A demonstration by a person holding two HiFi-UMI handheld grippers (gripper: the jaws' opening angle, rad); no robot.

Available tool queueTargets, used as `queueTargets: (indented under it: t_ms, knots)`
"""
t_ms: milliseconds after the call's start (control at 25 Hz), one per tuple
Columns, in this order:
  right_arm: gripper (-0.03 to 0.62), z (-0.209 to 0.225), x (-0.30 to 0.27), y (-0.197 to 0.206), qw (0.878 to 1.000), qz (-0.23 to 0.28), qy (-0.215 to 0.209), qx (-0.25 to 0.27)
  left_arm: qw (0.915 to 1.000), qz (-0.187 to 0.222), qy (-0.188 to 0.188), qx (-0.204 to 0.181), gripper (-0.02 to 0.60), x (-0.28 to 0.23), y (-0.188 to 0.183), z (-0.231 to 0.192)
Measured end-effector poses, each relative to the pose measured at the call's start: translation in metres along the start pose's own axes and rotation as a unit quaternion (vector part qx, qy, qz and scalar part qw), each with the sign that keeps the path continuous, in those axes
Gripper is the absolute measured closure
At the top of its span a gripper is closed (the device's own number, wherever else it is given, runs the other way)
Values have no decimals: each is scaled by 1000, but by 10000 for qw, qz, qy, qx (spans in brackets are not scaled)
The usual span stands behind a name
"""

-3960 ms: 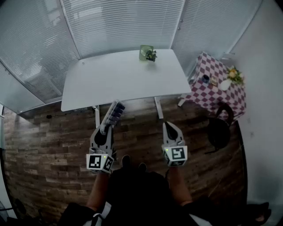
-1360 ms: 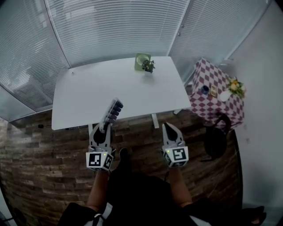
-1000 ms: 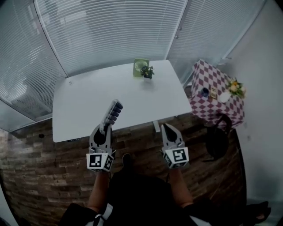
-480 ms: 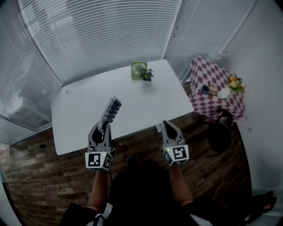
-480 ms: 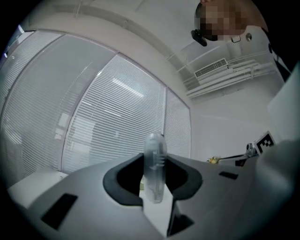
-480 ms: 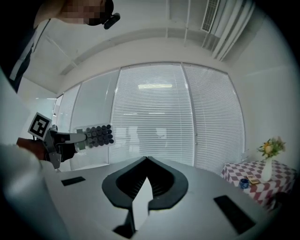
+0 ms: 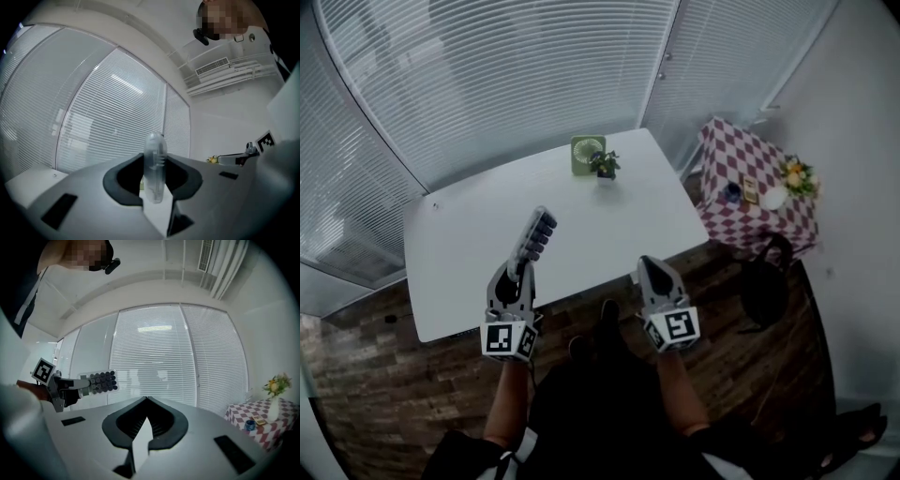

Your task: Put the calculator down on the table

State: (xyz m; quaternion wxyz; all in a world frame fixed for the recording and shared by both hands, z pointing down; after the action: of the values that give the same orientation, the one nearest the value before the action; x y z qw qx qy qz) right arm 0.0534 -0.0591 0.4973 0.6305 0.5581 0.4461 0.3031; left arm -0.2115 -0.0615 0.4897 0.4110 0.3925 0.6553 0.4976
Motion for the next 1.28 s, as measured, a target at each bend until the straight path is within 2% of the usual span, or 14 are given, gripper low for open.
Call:
queueTargets:
  t_ms: [480,600,840,1080,1280]
  knots:
    - [588,62,-58,-15,9997,60,-187,128,9997,40,-224,-72,482,-68,-15,7]
    - [588,70,-73,-20,9996,19,-284,15,9996,29,-286,-62,482,-85,-16,6]
    - [588,94,-97,-19,9994,27,-307,146,9993,-111,-358,-71,482,-114,-9,6]
    - [588,105,-118,-22,9992,17,-394,61,9990,-67,-414,-183,482,-136,-15,4]
    - [588,111,-127,-24,9991,-7,-428,-35,9984,-200,-427,-297,482,-150,-12,4]
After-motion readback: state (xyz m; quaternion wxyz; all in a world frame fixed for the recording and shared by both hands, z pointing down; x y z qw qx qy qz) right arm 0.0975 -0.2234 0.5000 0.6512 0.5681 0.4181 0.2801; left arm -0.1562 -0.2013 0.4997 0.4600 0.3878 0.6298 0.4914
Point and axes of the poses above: the fingertips, and each gripper's own axes: x backward along the fingers, z to its right, y out of its underside, the point moved 1 cm from there along x, backward along the fingers, and after that the axes turned 10 degrees about -z, right-handed, at the moved point
